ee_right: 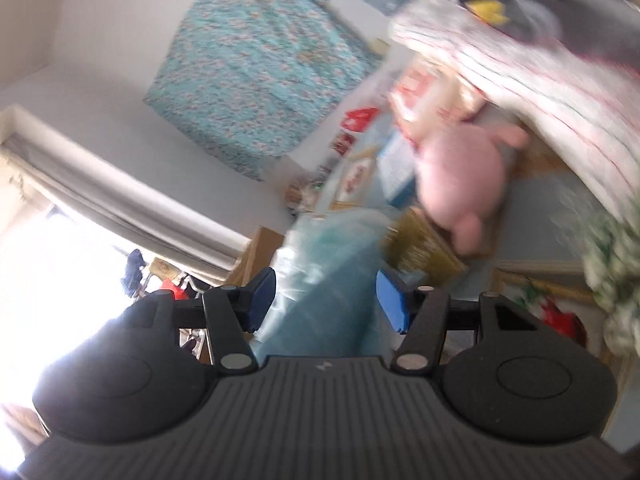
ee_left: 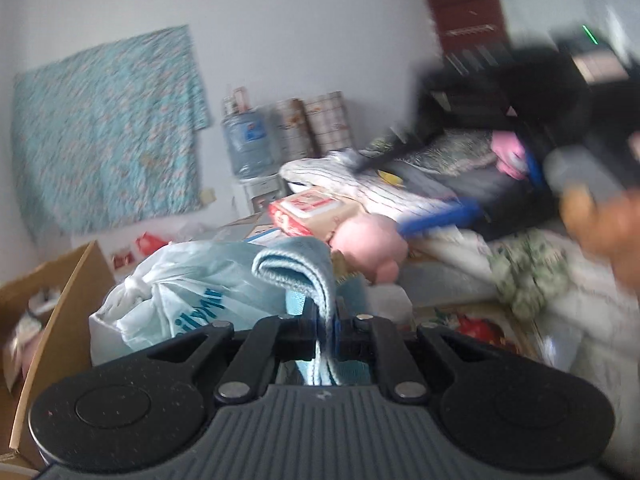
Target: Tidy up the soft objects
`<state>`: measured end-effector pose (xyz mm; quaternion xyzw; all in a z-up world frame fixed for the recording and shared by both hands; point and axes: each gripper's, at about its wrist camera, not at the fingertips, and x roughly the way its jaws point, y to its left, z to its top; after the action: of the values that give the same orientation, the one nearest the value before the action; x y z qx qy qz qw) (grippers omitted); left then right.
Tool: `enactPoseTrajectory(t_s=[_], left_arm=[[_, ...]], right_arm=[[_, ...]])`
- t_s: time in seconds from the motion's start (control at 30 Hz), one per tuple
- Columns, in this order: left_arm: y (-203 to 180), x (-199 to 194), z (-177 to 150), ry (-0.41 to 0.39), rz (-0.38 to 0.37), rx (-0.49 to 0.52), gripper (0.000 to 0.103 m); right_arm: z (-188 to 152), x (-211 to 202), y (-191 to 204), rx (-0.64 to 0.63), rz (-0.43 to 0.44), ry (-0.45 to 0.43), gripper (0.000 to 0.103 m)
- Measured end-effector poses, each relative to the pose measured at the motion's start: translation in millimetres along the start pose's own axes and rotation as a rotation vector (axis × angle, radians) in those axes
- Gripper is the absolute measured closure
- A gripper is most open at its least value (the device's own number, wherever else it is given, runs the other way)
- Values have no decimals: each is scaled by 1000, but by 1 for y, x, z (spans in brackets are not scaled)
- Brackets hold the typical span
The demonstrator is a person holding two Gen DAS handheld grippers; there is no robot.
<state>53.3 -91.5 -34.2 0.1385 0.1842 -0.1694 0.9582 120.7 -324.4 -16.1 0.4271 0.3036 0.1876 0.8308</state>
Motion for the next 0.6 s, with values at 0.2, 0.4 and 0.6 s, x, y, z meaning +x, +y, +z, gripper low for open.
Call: enactPoseTrajectory(t_s=[0.2, 0.4, 0.6], left_arm=[[-10, 1, -13, 9, -57, 59, 83], [-3, -4, -20, 18, -137, 21, 60], [33, -21, -22, 30, -297, -164, 41]], right_arm=[[-1, 18, 22, -61, 57, 69, 50], [-17, 37, 7, -55, -23, 153, 52], [-25, 30, -7, -44, -42, 150, 54]])
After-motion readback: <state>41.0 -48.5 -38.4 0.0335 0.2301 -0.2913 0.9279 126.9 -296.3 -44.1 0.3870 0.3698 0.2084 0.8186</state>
